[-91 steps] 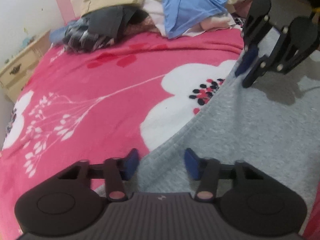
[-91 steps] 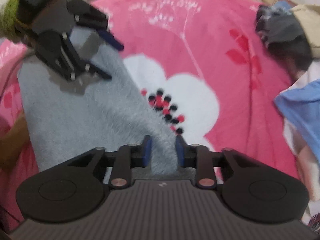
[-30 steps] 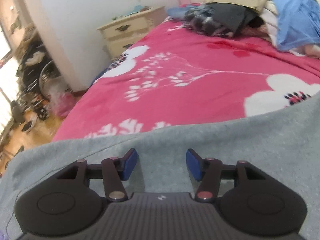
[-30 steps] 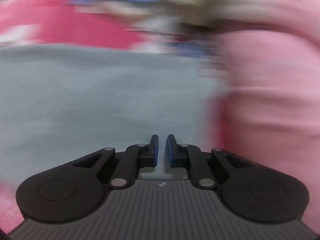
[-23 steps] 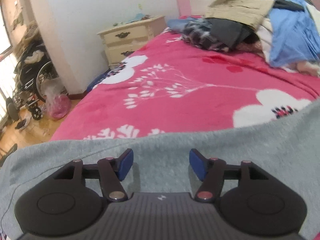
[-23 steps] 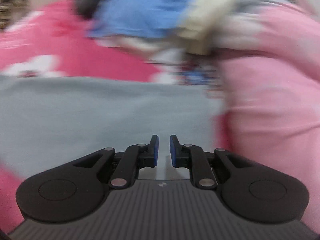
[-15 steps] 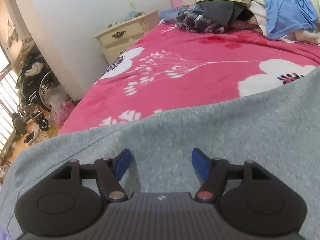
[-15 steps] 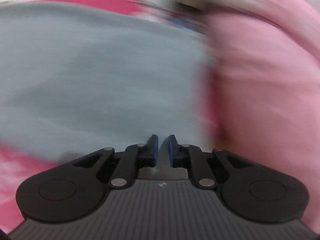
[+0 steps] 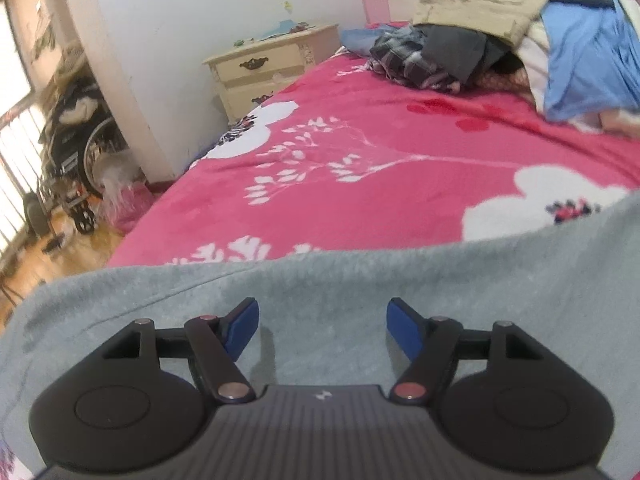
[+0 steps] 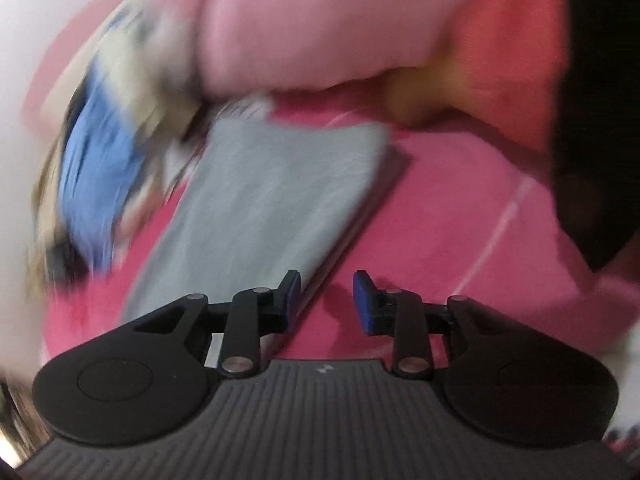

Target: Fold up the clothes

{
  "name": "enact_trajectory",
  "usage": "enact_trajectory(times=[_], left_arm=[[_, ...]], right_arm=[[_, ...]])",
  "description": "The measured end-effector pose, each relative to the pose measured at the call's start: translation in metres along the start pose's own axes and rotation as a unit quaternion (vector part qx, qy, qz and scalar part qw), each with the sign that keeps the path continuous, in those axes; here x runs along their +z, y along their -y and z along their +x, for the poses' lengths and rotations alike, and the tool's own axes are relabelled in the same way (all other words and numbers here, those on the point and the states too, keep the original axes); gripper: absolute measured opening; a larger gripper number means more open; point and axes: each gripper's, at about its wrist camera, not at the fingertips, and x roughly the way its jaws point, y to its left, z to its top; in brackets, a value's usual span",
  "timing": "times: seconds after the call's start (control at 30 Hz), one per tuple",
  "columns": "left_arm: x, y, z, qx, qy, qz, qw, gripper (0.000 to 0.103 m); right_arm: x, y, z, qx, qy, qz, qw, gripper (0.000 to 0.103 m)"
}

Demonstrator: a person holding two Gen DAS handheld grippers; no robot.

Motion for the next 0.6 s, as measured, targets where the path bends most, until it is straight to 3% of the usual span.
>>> enact_trajectory(times=[0.1, 0.23, 0.43, 0.6], left_arm=[[0.006, 0.005, -0.001, -0.02, -0.007, -0.032, 0.9993, 0.072], [0.016, 0.018, -0.004, -0.038, -0.005, -0.035, 0.9986, 0.072], [0.032, 0.052, -0.002, -0.057, 0.008, 0.013, 0.9982, 0.072], [0.039, 0.076, -0.004, -0.08, 0.016, 0.022, 0.9964, 0.072]], right_arm=[[0.0, 0.01, 0.016, 0.016, 0.012, 0.062, 0.998, 0.033], [-0.006, 0.019, 0.029, 0.031, 0.029, 0.117, 0.992, 0.033], [0.006, 0.036, 0.047, 0.057, 0.048, 0.167, 0.983, 0.033], [0.013, 0.045, 0.061, 0.072, 0.067, 0.205, 0.974, 0.032]])
